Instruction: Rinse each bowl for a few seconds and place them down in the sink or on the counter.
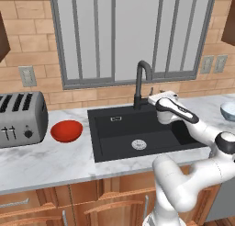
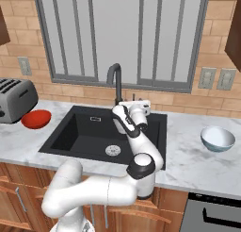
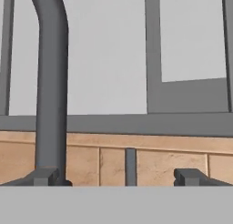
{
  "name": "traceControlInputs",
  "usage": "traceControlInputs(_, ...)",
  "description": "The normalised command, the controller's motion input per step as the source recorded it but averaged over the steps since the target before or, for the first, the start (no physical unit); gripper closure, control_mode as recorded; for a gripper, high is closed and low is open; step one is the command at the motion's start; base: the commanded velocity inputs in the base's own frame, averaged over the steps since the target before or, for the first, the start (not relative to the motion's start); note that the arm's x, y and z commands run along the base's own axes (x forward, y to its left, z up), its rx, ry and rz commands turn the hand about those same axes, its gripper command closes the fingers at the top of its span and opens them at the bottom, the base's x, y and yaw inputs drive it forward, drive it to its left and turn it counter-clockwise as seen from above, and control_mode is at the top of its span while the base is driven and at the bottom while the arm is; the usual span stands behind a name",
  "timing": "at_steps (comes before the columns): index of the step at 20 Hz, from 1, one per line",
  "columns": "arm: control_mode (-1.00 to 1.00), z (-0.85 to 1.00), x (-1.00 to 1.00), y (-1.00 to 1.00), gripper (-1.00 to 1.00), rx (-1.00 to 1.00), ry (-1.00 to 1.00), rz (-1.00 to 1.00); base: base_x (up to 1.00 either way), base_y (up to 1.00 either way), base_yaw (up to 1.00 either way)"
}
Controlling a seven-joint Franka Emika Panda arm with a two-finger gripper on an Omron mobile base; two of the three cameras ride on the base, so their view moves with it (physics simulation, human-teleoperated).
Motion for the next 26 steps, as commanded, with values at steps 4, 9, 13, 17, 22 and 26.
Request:
traceControlInputs(4,-1.00,-0.07,0.25,0.00,-1.00,0.00,0.00,0.00,0.00,0.00,0.00)
traceControlInputs(9,-1.00,-0.06,0.24,-0.02,-1.00,0.00,0.00,0.00,0.00,0.00,0.00)
traceControlInputs(13,-1.00,-0.06,0.26,-0.04,-1.00,0.00,0.00,0.00,0.00,0.00,0.00)
traceControlInputs(17,-1.00,-0.06,0.33,-0.08,-1.00,0.01,0.00,0.00,0.00,0.00,0.00)
traceControlInputs(22,-1.00,-0.08,0.36,-0.06,-1.00,0.00,0.00,0.00,0.00,0.00,0.00)
traceControlInputs(26,-1.00,-0.12,0.33,-0.03,-1.00,0.00,0.00,0.00,0.00,0.00,0.00)
